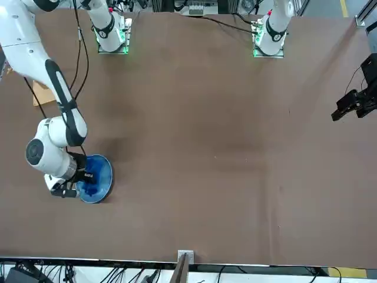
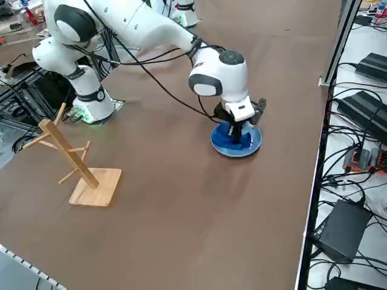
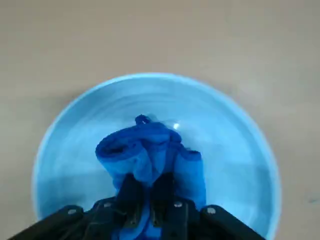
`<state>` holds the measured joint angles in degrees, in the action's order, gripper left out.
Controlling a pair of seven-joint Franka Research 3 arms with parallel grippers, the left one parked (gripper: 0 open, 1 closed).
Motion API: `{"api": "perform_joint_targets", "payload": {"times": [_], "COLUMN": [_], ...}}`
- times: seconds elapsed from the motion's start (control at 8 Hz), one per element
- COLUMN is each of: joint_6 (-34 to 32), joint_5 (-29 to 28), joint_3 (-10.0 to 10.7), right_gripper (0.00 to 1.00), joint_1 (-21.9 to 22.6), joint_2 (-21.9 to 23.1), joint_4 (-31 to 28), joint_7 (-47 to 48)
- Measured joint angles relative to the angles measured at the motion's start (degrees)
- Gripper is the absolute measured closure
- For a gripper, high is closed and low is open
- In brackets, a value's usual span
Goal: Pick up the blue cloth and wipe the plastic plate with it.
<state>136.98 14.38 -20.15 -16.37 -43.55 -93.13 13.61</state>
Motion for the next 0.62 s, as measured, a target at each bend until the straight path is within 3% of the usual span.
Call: {"api": "perform_joint_targets", "payload": {"times": [0.62], "joint_6": [0.86], "joint_5": [-0.01], "joint_3": [0.02], "right_gripper": [0.89], "joint_1": [2.12], "joint_2": [-1.93], "joint_4": [3.15], "joint_7": [-0.22]}}
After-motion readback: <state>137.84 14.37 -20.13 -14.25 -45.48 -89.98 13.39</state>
